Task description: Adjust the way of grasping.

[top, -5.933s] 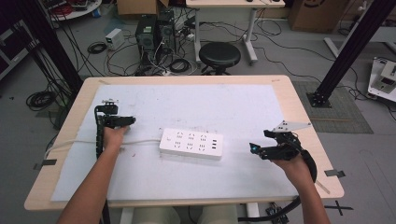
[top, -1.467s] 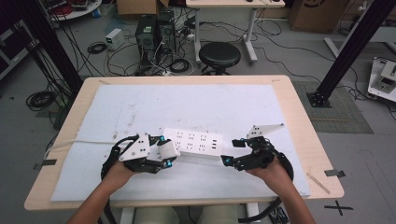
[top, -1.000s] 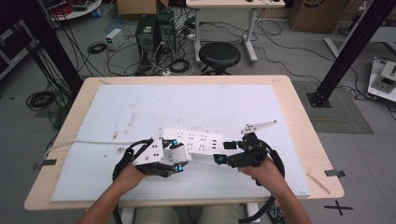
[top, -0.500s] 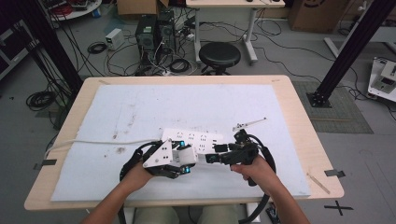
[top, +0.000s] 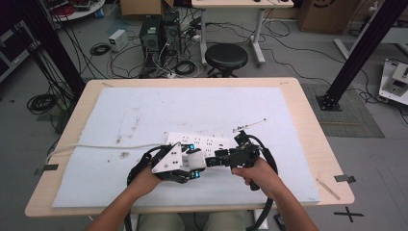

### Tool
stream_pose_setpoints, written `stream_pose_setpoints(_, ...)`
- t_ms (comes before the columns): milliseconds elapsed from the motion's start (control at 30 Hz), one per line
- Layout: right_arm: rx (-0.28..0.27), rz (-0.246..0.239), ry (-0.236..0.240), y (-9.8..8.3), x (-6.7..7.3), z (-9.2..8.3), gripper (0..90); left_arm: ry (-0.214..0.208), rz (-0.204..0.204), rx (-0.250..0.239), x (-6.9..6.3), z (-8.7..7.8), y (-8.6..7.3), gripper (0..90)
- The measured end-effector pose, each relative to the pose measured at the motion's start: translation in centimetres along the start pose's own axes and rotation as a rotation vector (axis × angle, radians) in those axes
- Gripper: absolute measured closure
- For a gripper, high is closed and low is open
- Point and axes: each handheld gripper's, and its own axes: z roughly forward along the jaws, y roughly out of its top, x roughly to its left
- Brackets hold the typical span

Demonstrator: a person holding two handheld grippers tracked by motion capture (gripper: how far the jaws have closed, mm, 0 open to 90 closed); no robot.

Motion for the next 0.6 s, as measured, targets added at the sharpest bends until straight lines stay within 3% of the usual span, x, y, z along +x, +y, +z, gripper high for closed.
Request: stream_pose_setpoints(600,0.046,0.104,0.009,0.5,-0.8,1.9,20.7,-0.018,-0.009,-0.001,-0.1,1.2,-0.2,42.5)
